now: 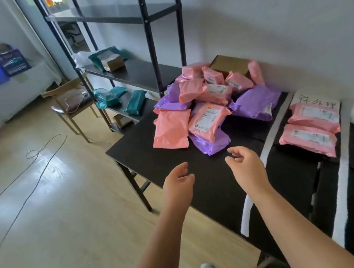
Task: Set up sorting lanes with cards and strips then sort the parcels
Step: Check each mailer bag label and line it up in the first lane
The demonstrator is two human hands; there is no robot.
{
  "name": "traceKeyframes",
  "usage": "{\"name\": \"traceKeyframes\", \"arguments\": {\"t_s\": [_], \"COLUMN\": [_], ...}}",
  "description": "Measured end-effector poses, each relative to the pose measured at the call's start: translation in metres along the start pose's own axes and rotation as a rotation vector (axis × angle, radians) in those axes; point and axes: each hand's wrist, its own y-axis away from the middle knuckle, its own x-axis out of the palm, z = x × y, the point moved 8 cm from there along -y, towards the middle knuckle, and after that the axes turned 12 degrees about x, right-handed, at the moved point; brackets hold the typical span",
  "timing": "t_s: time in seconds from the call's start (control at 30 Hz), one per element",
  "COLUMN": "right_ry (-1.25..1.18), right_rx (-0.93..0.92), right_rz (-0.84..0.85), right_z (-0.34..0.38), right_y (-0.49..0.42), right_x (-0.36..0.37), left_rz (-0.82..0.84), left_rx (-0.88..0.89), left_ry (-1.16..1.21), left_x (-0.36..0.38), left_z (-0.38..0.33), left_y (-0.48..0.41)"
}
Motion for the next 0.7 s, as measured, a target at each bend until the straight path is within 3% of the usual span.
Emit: {"name": "traceKeyframes", "arguments": {"t_s": [0.3, 0.7], "right_ry": [-0.037, 0.040], "right_rx": [0.117, 0.347], "right_rz": [-0.038, -0.130], "right_z": [0.033, 0.020], "right_y": [-0.109, -0.218], "right_x": [0.074, 0.107], "left_rz": [0.115, 0.289], "left_rx": [-0.010, -0.055], "left_ry": [-0.207, -0.230], "left_x": [-0.006, 0.034], "left_z": [0.007, 0.025], "left_y": [-0.129, -0.255]}}
